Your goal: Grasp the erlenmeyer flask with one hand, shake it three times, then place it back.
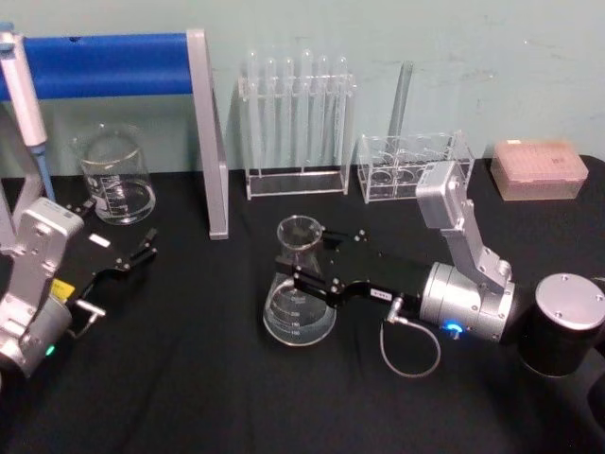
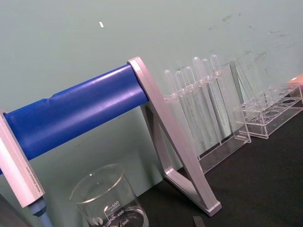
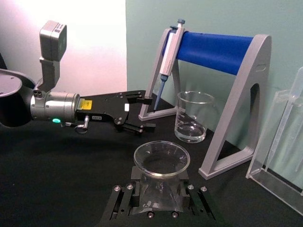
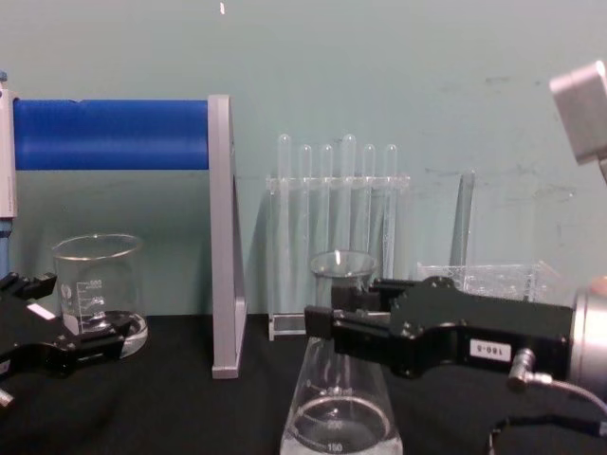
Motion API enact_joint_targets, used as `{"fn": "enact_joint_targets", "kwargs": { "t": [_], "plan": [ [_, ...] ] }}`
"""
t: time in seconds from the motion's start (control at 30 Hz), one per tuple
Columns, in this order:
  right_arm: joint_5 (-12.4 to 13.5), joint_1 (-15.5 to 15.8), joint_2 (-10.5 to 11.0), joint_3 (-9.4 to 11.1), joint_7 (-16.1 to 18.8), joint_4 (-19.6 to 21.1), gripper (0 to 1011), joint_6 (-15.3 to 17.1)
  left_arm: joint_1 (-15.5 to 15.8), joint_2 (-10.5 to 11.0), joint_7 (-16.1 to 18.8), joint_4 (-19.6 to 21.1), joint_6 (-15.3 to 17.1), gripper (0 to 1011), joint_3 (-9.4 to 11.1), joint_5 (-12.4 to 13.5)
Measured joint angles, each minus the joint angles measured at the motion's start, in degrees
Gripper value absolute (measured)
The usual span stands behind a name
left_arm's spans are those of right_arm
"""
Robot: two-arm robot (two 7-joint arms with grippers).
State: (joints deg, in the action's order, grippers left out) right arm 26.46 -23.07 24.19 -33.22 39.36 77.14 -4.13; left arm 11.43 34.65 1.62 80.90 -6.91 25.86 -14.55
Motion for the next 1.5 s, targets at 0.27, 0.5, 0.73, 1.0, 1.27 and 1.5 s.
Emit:
{"fn": "enact_joint_targets", "kwargs": {
  "t": [0.27, 0.5, 0.73, 1.0, 1.27, 1.5],
  "plan": [
    [0.45, -0.44, -0.46, -0.50, 1.92, -2.35, 450, -1.44, 0.00, 0.00, 0.00, 0.00, 0.00, 1001, 0.00, 0.00],
    [0.74, -0.82, -0.68, -0.79, 2.80, -3.69, 450, -2.03, 0.00, 0.00, 0.00, 0.00, 0.00, 1001, 0.00, 0.00],
    [0.70, -1.20, -0.93, -1.12, 3.13, -4.83, 450, -2.15, 0.00, 0.00, 0.00, 0.00, 0.00, 1001, 0.00, 0.00],
    [0.57, -1.52, -1.30, -1.35, 3.38, -5.84, 450, -2.41, 0.00, 0.00, 0.00, 0.00, 0.00, 1001, 0.00, 0.00],
    [0.24, -1.81, -1.60, -1.62, 3.55, -6.81, 450, -2.56, 0.00, 0.00, 0.00, 0.00, 0.00, 1001, 0.00, 0.00],
    [0.09, -1.82, -1.66, -1.66, 3.54, -7.08, 450, -2.55, 0.00, 0.00, 0.00, 0.00, 0.00, 1001, 0.00, 0.00]
  ]
}}
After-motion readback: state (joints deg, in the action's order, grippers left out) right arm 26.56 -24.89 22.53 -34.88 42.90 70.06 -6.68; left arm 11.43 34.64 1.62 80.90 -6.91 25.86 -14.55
